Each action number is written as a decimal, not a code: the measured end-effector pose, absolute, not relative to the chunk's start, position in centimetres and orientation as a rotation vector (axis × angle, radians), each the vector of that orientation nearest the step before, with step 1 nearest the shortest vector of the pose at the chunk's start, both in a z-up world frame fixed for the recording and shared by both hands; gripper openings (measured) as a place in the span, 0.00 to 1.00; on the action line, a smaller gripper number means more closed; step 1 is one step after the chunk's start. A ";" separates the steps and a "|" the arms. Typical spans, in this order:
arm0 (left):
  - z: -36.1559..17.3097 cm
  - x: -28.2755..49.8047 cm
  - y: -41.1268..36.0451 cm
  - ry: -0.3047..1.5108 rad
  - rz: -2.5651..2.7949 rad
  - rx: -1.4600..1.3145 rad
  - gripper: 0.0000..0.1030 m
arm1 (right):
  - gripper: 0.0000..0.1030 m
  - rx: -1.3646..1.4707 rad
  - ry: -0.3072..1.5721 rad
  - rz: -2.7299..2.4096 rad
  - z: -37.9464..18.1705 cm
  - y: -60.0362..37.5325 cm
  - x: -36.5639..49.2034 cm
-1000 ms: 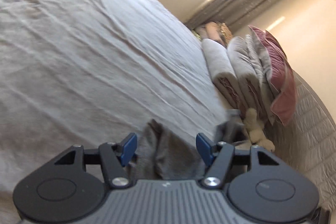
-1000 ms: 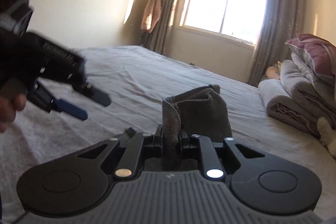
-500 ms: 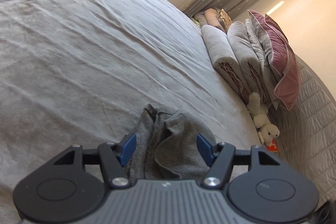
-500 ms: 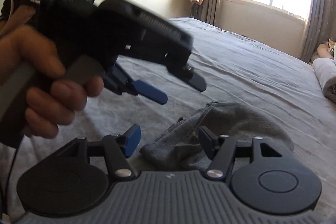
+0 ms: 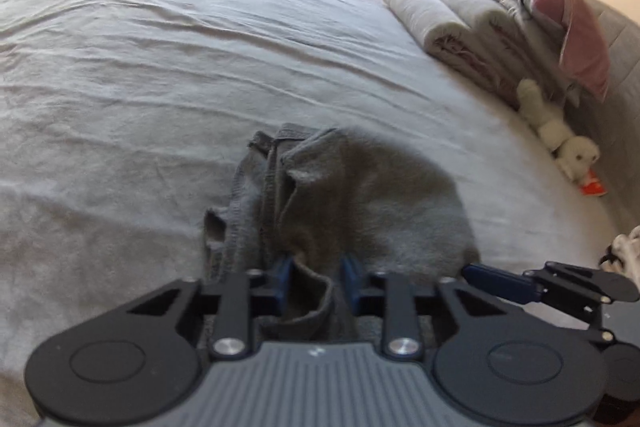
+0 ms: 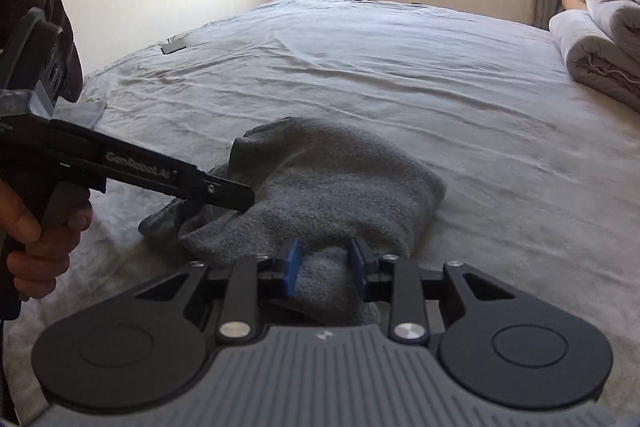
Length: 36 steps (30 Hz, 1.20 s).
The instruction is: Fold clothes
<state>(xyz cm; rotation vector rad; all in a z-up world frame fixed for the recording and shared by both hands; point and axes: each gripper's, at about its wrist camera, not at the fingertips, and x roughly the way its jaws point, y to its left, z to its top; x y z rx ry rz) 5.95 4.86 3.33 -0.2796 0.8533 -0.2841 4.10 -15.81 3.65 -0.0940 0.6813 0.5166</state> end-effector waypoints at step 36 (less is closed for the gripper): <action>3.5 6.3 2.2 0.780 -0.298 -0.171 0.14 | 0.34 -0.102 0.661 0.499 2.2 -14.2 3.2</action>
